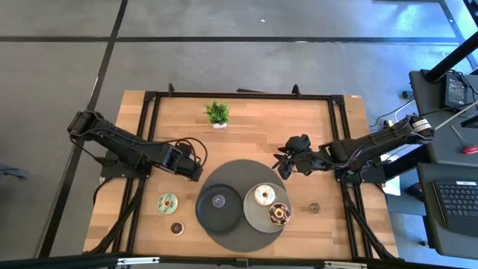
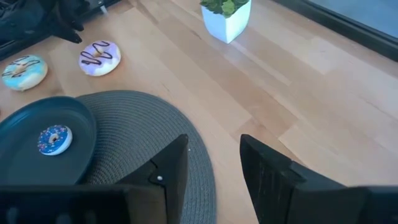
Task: Pick & Place donuts
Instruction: Put the large pink donut on the gray plate
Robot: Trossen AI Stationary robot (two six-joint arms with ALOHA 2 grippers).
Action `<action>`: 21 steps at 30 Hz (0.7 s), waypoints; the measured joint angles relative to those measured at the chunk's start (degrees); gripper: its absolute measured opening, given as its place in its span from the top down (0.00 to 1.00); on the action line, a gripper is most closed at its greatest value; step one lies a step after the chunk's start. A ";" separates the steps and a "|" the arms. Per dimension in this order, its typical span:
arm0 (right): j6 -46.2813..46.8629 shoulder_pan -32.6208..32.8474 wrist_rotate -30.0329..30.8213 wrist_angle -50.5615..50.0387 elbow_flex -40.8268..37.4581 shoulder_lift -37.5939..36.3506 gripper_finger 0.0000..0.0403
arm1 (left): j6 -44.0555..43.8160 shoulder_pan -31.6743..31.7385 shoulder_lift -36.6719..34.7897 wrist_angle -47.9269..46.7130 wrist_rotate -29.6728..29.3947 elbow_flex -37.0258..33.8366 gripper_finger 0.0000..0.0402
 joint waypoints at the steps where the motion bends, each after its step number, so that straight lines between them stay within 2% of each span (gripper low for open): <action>1: 0.00 0.00 0.00 0.00 0.00 0.00 0.64 | 0.00 -0.04 0.02 0.73 -0.26 0.00 0.56; 7: 0.11 0.02 -0.02 0.02 -0.01 0.00 0.64 | -0.24 -0.07 0.70 1.44 -1.57 -0.85 0.54; 16: 0.17 0.02 -0.91 0.04 -0.02 0.00 0.64 | -11.60 0.35 0.74 1.84 -0.04 -6.53 0.57; 21: 0.17 0.02 -0.94 0.04 -0.02 0.00 0.64 | -12.13 0.35 0.74 7.32 0.25 -9.15 0.58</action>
